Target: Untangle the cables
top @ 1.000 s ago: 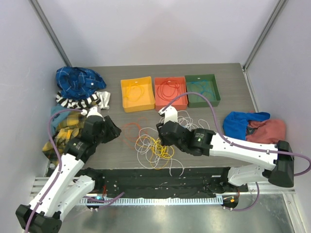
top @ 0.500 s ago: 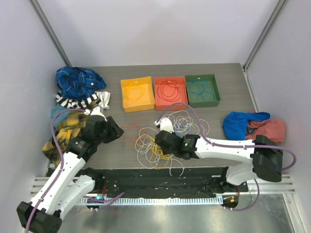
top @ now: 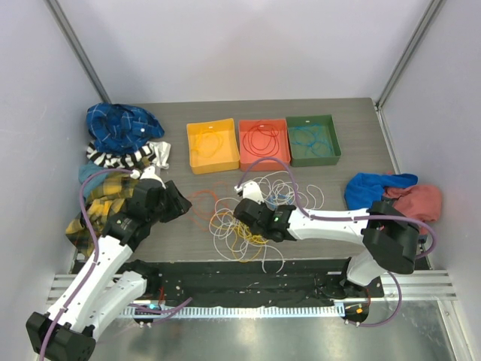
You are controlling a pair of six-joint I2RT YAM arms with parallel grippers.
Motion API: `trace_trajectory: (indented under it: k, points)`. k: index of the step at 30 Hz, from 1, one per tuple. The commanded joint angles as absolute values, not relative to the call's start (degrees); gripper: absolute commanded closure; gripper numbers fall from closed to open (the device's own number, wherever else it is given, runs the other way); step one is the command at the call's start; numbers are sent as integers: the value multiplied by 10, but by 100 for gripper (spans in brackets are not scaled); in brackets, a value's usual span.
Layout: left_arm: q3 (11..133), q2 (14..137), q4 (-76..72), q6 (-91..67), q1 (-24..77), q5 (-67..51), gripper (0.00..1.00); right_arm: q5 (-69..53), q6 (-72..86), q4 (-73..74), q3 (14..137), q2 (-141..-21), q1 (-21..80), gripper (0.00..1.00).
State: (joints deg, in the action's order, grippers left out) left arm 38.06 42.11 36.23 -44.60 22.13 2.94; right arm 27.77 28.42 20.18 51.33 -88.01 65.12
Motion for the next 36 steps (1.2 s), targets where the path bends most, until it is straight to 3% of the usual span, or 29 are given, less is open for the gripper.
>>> trace_trajectory:
  k: [1,6,11,16,17,19,20,24,30,36]
  points:
    - [380,417,343,-440,222,26,50,289,281,175,528,-857,650,69]
    - [380,421,337,-440,223,25,50,299,274,181,533,-858,649,62]
    - [378,419,337,-440,223,25,50,301,270,181,534,-862,643,62]
    - [378,423,338,-441,223,25,50,294,265,161,526,-877,622,72]
    - [379,423,337,-441,222,25,50,295,265,160,525,-877,622,81]
    - [379,422,338,-441,223,25,50,296,265,157,525,-865,621,89]
    - [379,422,338,-441,223,25,50,299,266,157,526,-856,622,99]
    - [380,417,341,-441,223,26,50,320,251,177,550,-796,623,99]
    - [384,420,340,-442,223,23,50,366,167,271,728,-702,627,99]
    - [383,419,335,-449,223,23,50,351,124,313,942,-694,627,99]
